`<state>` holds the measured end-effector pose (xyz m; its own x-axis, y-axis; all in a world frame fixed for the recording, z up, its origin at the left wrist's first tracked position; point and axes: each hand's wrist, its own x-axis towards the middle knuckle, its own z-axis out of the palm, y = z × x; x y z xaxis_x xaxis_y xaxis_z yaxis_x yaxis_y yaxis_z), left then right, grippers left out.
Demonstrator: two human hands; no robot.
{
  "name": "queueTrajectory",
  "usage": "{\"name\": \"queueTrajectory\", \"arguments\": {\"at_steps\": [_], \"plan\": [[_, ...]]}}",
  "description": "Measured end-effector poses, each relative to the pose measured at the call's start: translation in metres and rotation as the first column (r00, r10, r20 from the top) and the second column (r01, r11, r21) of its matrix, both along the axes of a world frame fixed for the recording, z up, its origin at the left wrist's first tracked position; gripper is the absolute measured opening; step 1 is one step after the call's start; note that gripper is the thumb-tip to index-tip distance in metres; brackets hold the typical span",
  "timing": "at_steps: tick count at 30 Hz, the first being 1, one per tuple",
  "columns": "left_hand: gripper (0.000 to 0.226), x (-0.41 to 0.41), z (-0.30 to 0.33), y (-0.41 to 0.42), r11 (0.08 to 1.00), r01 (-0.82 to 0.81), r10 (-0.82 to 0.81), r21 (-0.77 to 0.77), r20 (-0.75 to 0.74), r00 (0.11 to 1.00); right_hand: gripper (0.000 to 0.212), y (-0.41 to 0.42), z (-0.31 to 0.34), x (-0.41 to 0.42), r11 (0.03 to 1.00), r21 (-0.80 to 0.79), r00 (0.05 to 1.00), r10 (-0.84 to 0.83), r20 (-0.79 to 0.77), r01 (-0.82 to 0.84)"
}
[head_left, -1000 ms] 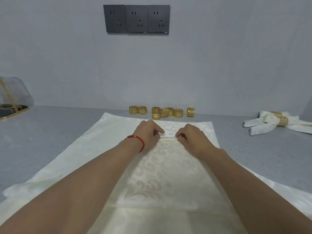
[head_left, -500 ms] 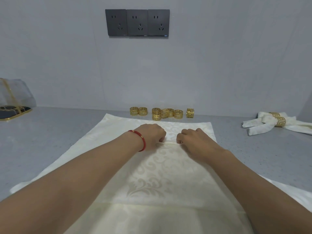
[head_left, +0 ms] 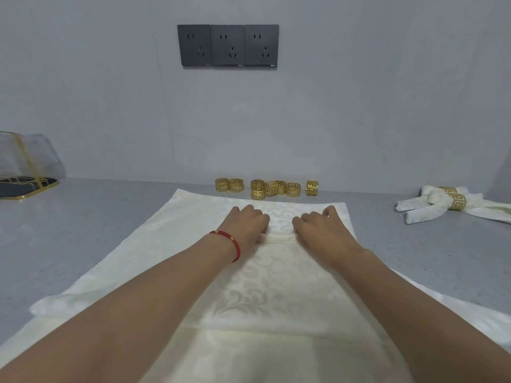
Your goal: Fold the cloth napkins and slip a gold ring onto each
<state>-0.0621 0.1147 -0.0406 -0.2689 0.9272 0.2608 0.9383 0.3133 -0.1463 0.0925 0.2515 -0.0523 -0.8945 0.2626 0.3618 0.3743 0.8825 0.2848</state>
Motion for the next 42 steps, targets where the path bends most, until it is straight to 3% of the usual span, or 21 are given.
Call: {"name": "queueTrajectory", "arguments": {"at_steps": [3, 5, 7, 9, 11, 15, 19, 22, 24, 27, 30, 32, 35, 37, 40, 42], "plan": [[0.015, 0.002, 0.004, -0.006, 0.993, 0.091, -0.098, -0.078, -0.091, 0.991, 0.024, -0.003, 0.007, 0.006, 0.995, 0.030, 0.991, 0.093, 0.092, -0.096], [0.017, 0.002, 0.003, -0.012, 0.987, 0.117, -0.124, -0.109, -0.058, 0.991, 0.023, -0.003, 0.008, 0.010, 0.993, -0.070, 0.990, 0.099, 0.096, -0.093], [0.024, 0.002, 0.002, -0.017, 0.996, 0.080, -0.076, -0.045, 0.089, 0.993, 0.017, 0.003, 0.005, 0.014, 0.937, -0.345, 0.998, 0.059, -0.010, -0.059], [0.030, 0.001, 0.001, -0.019, 0.999, -0.003, -0.009, 0.051, 0.247, 0.969, 0.017, 0.008, 0.002, 0.019, 0.789, -0.609, 0.986, -0.032, -0.163, -0.075], [0.031, 0.001, -0.001, -0.018, 0.991, -0.078, 0.034, 0.107, 0.361, 0.932, 0.012, 0.010, 0.000, 0.021, 0.750, -0.659, 0.979, -0.090, -0.182, -0.054], [0.024, 0.000, 0.001, -0.019, 0.998, -0.042, 0.025, 0.050, 0.301, 0.953, 0.014, 0.008, 0.000, 0.021, 0.814, -0.581, 0.990, -0.059, -0.126, -0.025], [0.009, 0.007, 0.006, -0.028, 1.000, 0.015, -0.015, 0.003, 0.113, 0.993, 0.012, 0.004, 0.005, 0.029, 0.938, -0.341, 0.998, 0.055, -0.033, -0.063], [0.020, 0.009, 0.007, -0.033, 0.997, 0.072, -0.069, -0.039, 0.066, 0.995, 0.026, -0.005, 0.006, 0.036, 0.985, -0.103, 0.990, 0.139, 0.007, -0.137], [0.030, 0.008, 0.007, -0.037, 0.987, 0.112, -0.113, -0.112, 0.003, 0.994, 0.030, -0.009, 0.004, 0.040, 0.985, -0.058, 0.984, 0.169, 0.062, -0.166], [0.027, 0.011, 0.006, -0.043, 0.991, 0.104, -0.103, -0.087, 0.013, 0.995, 0.026, -0.005, 0.003, 0.046, 0.953, -0.275, 0.990, 0.139, 0.015, -0.130], [0.033, 0.015, 0.003, -0.046, 0.997, -0.056, 0.037, 0.051, 0.327, 0.944, 0.022, 0.002, -0.002, 0.050, 0.791, -0.599, 0.983, 0.018, -0.182, -0.126], [0.037, 0.016, 0.000, -0.047, 0.973, -0.179, 0.088, 0.145, 0.485, 0.870, 0.022, 0.004, -0.006, 0.049, 0.737, -0.665, 0.970, -0.049, -0.236, -0.124], [0.031, 0.018, -0.003, -0.046, 0.957, -0.235, 0.104, 0.169, 0.558, 0.824, 0.018, 0.003, -0.006, 0.045, 0.764, -0.640, 0.979, -0.056, -0.194, -0.083], [0.026, 0.018, -0.002, -0.046, 0.972, -0.202, 0.122, 0.119, 0.479, 0.869, 0.015, 0.000, -0.003, 0.045, 0.835, -0.549, 0.989, -0.043, -0.139, -0.041], [0.018, 0.018, 0.000, -0.050, 0.989, -0.119, 0.095, 0.083, 0.247, 0.964, 0.011, -0.008, 0.007, 0.047, 0.957, -0.291, 0.999, -0.009, -0.043, -0.004], [0.012, 0.020, -0.002, -0.055, 0.996, -0.069, 0.064, 0.048, 0.095, 0.993, 0.017, -0.018, 0.010, 0.051, 0.984, -0.178, 1.000, 0.012, 0.014, -0.010]]}}
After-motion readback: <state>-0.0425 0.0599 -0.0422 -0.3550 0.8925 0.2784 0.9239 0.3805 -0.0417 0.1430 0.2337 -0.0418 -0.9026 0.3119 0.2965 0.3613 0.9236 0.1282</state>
